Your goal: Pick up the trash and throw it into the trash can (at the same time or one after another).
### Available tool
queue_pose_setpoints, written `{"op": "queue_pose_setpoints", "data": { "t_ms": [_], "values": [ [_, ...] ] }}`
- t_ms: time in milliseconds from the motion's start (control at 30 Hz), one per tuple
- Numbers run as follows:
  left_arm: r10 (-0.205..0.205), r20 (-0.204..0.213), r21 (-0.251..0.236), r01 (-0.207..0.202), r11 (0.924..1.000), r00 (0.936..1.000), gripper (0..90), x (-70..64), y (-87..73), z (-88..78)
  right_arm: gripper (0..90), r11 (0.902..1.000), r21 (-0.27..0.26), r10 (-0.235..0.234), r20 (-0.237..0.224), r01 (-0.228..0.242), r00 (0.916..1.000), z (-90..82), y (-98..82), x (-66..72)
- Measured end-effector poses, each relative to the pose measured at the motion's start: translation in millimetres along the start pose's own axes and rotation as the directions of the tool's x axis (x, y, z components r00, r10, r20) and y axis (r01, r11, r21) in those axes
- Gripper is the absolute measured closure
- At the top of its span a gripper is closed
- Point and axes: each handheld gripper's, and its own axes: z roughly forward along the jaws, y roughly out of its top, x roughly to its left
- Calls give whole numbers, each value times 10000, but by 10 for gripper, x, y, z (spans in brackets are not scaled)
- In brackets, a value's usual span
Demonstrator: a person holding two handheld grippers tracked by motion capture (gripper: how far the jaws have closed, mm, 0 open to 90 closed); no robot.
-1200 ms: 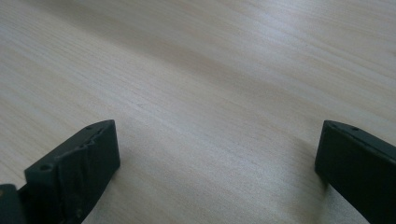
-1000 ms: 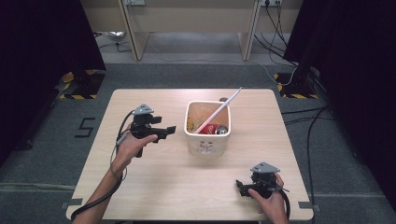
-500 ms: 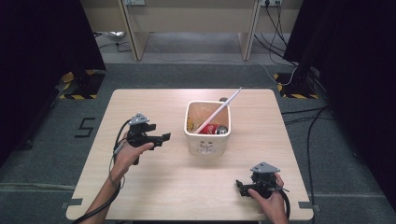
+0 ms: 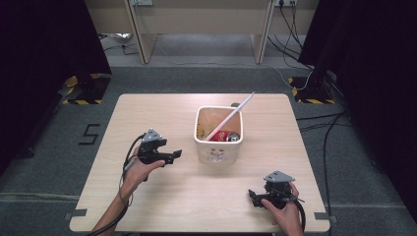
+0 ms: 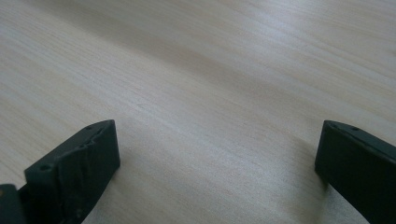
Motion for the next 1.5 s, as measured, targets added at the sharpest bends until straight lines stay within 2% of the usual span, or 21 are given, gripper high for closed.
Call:
{"op": "queue_pose_setpoints", "data": {
  "t_ms": [100, 367, 600, 733, 1133, 1500],
  "values": [
    [134, -30, 112, -134, 9998, 9999, 181, -10, -69, 25, 2, 10000, -4, 0, -3, 0, 10000, 0, 0, 0],
    [69, 61, 206, -70, 9998, 10000, 181, 11, -191, 38, 2, 10000, -17, 0, 6, 0, 10000, 1, -1, 0],
    [26, 159, 83, -27, 10000, 9999, 174, 12, -279, 49, 2, 10000, 2, 3, 6, -3, 10000, -1, 0, 0],
    [216, 68, 166, -217, 9996, 9997, 174, -4, -324, 53, 2, 10000, -15, 8, 9, -8, 10000, 1, -1, 1],
    [405, -72, 659, -399, 9970, 9992, 174, -36, -560, 68, 2, 10000, 2, 6, 6, -6, 10000, -1, 0, 1],
    [641, -226, 1036, -614, 9927, 9977, 175, -70, -664, 73, 2, 10000, 3, 6, 5, -6, 10000, -1, 0, 1]
  ]
}}
